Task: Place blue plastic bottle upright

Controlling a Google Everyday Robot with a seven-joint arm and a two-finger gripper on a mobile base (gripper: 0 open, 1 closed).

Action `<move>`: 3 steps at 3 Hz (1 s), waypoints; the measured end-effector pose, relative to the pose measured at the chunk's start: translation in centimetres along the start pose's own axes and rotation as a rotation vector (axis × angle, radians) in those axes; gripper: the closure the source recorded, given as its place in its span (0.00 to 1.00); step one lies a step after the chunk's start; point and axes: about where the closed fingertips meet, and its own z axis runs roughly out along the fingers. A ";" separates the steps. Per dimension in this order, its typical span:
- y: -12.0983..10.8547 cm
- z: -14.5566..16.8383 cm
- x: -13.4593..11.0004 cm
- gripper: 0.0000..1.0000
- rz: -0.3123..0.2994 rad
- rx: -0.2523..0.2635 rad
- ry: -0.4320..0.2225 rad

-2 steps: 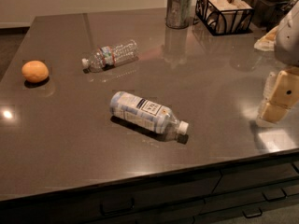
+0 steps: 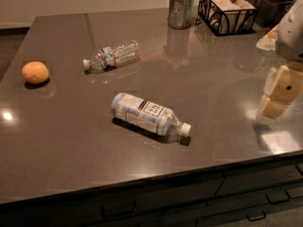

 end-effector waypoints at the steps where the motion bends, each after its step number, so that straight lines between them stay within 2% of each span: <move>1: 0.2 0.7 -2.8 0.00 0.000 -0.022 -0.068; 2: 0.6 1.6 -6.7 0.00 -0.020 -0.056 -0.123; 3: 2.4 2.9 -10.8 0.00 -0.056 -0.099 -0.150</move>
Offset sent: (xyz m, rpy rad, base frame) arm 0.0251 0.1206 -0.0053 0.1869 0.0509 0.1128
